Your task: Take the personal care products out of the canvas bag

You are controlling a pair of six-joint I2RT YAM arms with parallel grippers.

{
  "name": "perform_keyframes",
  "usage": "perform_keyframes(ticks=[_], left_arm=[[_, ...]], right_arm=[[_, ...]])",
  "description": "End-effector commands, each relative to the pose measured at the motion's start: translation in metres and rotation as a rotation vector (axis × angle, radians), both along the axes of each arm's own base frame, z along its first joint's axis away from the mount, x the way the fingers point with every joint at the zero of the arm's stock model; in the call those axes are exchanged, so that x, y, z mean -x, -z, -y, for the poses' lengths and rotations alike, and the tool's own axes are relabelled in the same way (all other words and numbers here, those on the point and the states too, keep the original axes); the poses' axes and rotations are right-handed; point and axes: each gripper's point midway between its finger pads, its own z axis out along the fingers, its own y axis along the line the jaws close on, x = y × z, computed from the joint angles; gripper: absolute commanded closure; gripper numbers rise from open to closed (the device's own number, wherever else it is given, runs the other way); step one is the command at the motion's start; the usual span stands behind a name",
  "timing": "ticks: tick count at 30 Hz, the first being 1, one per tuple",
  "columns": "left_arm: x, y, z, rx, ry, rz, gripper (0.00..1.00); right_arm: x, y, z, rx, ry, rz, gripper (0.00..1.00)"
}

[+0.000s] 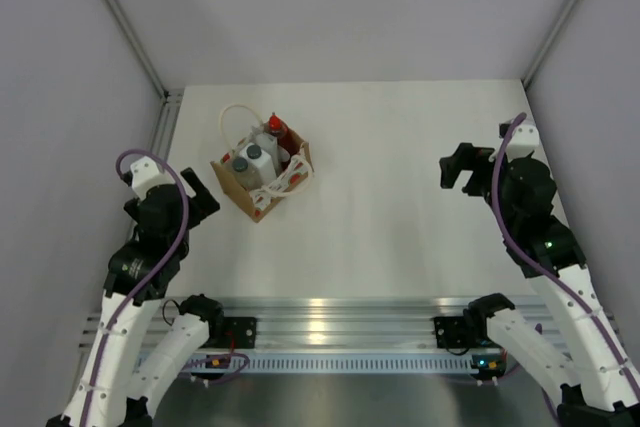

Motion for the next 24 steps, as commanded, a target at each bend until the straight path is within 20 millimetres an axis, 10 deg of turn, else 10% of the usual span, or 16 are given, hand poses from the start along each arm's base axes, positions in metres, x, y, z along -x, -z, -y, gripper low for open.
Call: perform_keyframes(ticks=[1,13,24], left_arm=[[-0.004,-0.009,0.002,0.010,0.003,0.021,0.02],[-0.027,-0.005,0.041,0.190,0.095,0.025,0.02],[-0.060,-0.028,0.080,0.149,0.331,-0.030,0.02]], right_arm=[[-0.003,-0.026,0.002,-0.033,0.018,0.072,0.01],[-0.014,-0.019,-0.028,-0.121,-0.101,0.069,0.01],[-0.046,-0.013,-0.212,-0.508,-0.699,-0.081,0.00]])
